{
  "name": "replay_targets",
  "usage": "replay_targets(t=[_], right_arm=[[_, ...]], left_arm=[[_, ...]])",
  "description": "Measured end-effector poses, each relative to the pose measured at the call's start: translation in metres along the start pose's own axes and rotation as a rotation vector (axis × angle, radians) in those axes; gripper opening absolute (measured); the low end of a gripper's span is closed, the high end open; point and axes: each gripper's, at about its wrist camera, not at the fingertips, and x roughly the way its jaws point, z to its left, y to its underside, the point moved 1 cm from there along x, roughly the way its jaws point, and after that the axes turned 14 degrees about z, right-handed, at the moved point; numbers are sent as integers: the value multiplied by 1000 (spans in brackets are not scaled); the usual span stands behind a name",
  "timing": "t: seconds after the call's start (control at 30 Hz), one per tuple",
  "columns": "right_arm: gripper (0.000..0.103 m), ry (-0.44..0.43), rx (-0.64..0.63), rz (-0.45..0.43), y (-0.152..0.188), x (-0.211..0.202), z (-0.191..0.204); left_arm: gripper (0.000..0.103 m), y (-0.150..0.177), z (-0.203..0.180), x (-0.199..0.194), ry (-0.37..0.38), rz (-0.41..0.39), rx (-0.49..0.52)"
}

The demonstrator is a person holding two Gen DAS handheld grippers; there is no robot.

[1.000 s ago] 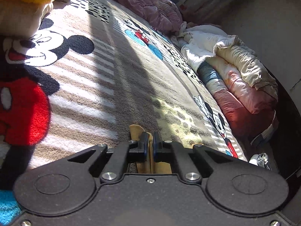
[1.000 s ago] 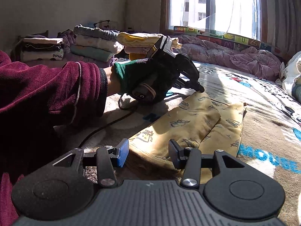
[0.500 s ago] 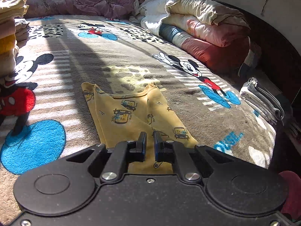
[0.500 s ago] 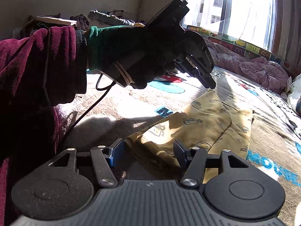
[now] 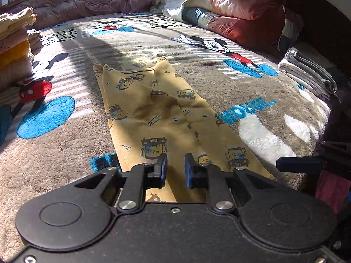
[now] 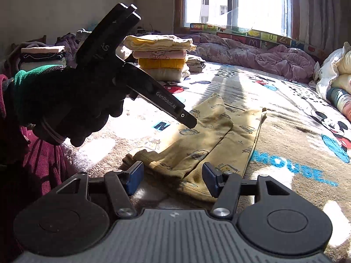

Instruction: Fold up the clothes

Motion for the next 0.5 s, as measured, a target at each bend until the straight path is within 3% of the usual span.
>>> replay_targets(t=[0.07,0.13,0.2,0.23,0.37,0.5], right_arm=[[58,-31,138,0,4,-1,-25],[55,-74,278,16,13,7,-49],[55,-122,421,33,26,18,-72],[50,-141,478,36,32,22,-79],[53,-259,646,9,46,29,-97],[52,-324,745,-8,53,33,-106]], left_arm=[[18,9,-6,0,-12,17,10],[18,15,-6,-19,1,-35,-38],[19,25,-4,-26,-40,-59,-96],[21,31,-2,-28,-50,-62,-134],[51,58,21,-24,67,-24,-387],[51,75,35,-25,183,-32,-545]])
